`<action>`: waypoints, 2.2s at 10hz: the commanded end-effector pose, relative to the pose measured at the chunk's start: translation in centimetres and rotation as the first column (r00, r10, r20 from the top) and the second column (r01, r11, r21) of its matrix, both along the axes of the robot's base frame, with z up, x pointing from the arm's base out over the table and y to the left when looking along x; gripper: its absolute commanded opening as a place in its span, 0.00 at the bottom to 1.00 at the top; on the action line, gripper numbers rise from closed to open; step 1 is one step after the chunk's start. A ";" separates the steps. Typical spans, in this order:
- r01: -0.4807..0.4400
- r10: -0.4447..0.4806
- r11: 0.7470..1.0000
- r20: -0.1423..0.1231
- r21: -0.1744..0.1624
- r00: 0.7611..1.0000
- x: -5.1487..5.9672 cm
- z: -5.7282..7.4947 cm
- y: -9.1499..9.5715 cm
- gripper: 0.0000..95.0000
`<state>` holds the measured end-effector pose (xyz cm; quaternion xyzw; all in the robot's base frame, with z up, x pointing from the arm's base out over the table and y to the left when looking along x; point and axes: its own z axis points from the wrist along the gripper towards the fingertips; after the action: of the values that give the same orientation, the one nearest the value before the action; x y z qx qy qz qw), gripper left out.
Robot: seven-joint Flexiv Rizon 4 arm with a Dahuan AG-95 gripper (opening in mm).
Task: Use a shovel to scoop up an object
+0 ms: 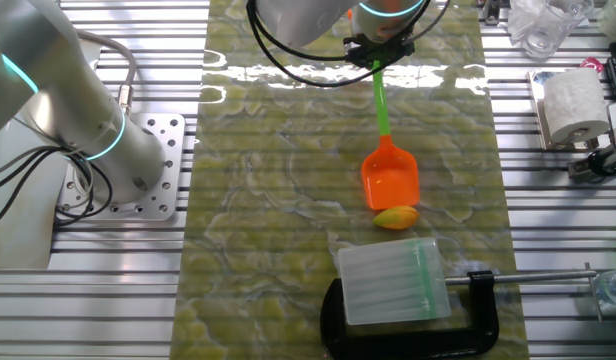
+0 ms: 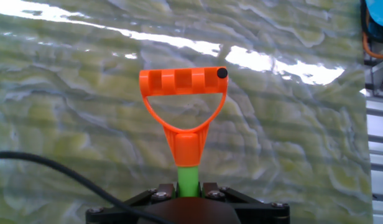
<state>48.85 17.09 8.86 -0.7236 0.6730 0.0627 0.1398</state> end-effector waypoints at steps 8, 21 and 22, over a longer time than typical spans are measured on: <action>0.058 -0.055 0.995 -0.037 0.081 0.998 1.7 -0.4 0.2 0.00; 0.095 -0.091 0.992 -0.043 0.083 0.995 1.7 -0.1 0.5 0.00; 0.102 -0.099 0.990 -0.039 0.092 0.994 1.7 -0.1 0.5 0.00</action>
<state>50.50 17.58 8.87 -0.6798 0.7077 0.1013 0.1638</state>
